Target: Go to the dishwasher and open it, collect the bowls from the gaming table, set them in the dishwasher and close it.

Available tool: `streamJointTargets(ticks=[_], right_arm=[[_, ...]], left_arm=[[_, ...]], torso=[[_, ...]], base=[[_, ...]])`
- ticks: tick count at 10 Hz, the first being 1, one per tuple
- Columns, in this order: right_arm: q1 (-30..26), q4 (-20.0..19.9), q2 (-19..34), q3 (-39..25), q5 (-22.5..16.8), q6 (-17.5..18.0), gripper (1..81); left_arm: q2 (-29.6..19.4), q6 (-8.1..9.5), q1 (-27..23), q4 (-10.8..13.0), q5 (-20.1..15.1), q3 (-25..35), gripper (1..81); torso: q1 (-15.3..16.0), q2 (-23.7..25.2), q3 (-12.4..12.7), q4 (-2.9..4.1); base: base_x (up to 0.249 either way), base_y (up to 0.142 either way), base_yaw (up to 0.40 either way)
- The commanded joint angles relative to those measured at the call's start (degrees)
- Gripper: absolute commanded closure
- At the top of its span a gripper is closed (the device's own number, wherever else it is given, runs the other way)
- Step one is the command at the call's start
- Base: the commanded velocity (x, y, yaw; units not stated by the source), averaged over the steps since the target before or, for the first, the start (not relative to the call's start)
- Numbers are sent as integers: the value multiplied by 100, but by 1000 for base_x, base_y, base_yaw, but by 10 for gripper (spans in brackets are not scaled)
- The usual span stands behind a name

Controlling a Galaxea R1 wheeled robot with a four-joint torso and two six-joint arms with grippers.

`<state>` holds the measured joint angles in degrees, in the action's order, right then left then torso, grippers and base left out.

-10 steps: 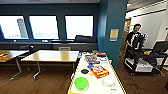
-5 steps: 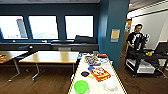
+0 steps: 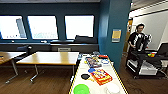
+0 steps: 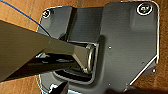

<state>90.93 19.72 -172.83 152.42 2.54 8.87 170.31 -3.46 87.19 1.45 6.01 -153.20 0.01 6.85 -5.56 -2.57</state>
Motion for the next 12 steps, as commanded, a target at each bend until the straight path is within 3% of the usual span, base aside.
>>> streamJointTargets(ticks=[1, 5, 7, 10, 12], right_arm=[[-298, -4, 26, -20, -254, 0, 10], [-325, -12, 140, -143, -254, 62, 10], [-307, -12, 438, -563, -236, 71, 10], [-325, -12, 1722, -2340, 1, 79, 10], [-386, -82, 2685, -3365, 114, 263, 10]], left_arm=[[-32, -49, -329, 48, -249, 0, 10], [-50, -49, -329, 48, -249, 0, 10], [-67, -49, -329, 48, -232, 9, 10], [-41, -49, -329, 48, -223, 27, 10], [-32, -58, -329, 48, -223, 27, 10]], torso=[[0, 0, 0, 0], [9, -4, -2, 0], [7, -2, 0, 0], [5, -2, 0, 0], [5, -2, 0, 0]], base=[[136, 0, 0], [56, 0, 0], [0, 0, 0], [0, 0, 0], [0, 0, 0]])
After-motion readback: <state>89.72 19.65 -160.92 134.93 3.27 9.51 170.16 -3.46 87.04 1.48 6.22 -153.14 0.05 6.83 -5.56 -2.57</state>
